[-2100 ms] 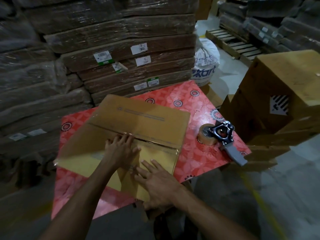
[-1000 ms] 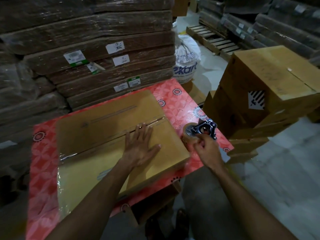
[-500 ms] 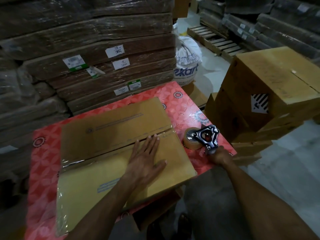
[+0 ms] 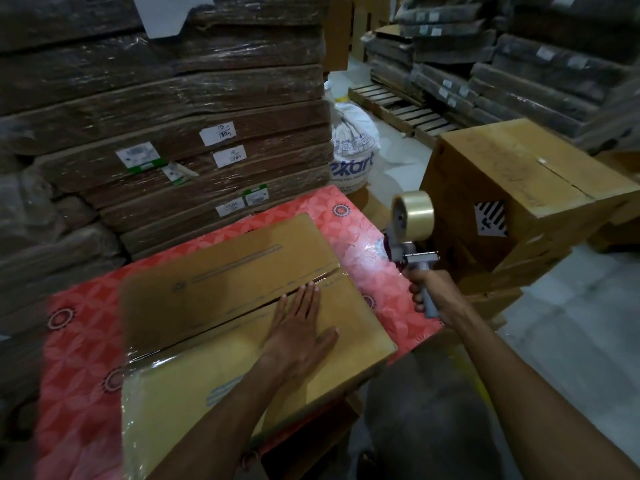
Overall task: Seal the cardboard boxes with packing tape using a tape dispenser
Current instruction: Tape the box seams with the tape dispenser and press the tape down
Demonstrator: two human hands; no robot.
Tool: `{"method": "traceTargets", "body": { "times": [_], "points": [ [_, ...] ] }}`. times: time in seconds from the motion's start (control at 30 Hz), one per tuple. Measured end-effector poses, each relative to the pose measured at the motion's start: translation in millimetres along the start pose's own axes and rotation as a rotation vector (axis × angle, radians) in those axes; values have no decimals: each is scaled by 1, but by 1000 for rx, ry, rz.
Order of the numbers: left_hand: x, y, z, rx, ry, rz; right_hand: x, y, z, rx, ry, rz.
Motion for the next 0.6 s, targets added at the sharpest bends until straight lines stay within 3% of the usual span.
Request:
{"method": "traceTargets", "body": {
  "times": [0.13,0.2,0.27,0.33,0.4,0.47,0.6],
  "points": [
    [-8,8,12,41,8,-17,41,-22,-32,110,98,94],
    [-14,26,20,-58,-1,-217,54,-34,-51,215,105,107],
    [-21,48,29,-49,132,-764,60,-44,-66,284,116,129],
    [-32,67,36,299,408,-1528,62,-53,-80,310,126,168],
    [-41,79,37,689,519,-1912,63,-60,-90,314,144,203],
    [-40,86,36,861,496,-1945,64,-61,-98,313,161,202],
    [-29,86,40,771,460,-1993,63,-57,-109,318,178,163]
  ]
}}
Point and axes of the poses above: each hand's wrist, its own z-axis towards the middle knuckle, its own y-axis out of the back of the hand, x = y × z, the point moved 3 cm from there along z, towards the middle knuckle, and after that the axes turned 13 degrees about y, right-handed, at the moved point
